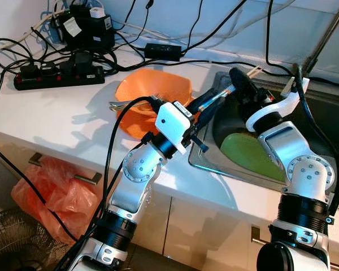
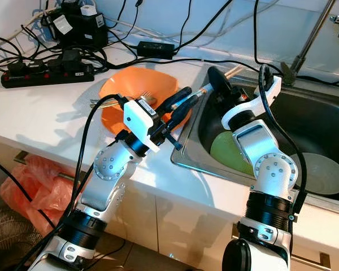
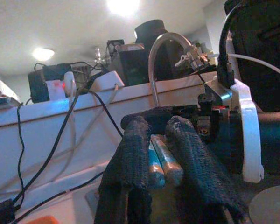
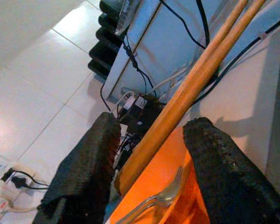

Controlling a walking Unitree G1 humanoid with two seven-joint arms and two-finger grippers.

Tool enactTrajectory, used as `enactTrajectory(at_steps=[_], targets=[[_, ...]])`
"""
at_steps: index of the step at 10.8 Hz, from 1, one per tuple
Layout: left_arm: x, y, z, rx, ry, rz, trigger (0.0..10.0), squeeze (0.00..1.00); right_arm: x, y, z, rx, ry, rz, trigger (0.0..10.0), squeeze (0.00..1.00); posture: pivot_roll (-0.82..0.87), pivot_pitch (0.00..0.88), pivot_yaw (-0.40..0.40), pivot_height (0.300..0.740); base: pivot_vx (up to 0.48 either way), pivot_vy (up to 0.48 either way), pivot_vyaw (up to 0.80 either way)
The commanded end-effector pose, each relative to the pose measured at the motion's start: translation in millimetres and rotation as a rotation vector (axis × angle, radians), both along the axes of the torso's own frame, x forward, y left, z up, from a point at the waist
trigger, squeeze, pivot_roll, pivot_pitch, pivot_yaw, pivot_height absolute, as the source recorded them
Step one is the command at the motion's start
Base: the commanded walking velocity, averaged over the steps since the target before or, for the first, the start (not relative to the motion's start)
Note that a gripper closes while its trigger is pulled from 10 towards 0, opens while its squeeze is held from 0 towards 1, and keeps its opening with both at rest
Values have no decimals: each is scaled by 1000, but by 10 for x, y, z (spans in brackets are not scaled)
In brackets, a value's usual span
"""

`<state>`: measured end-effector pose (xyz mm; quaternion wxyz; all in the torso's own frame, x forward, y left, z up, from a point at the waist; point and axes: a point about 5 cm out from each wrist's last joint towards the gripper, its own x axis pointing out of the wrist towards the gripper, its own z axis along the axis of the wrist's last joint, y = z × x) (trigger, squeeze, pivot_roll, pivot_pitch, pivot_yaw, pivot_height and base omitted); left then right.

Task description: Kitchen organization

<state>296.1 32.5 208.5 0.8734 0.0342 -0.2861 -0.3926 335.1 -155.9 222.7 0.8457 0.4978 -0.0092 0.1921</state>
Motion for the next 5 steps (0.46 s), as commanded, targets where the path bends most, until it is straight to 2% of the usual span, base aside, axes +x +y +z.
enactTrajectory(at_steps=[1, 4, 5], targets=[[-12, -25, 5, -5, 1, -15, 0, 0, 16, -33, 25, 7, 3, -16, 0, 0, 45, 38, -29, 740, 0, 0, 0], [-7, -25, 7, -8, 5, -16, 0, 0, 24, -46, 33, 14, 8, -20, 0, 0, 43, 36, -29, 740, 0, 0, 0], [-6, -25, 7, -8, 7, -17, 627, 0, 26, -46, 35, 17, 8, -20, 0, 0, 43, 36, -29, 740, 0, 0, 0]])
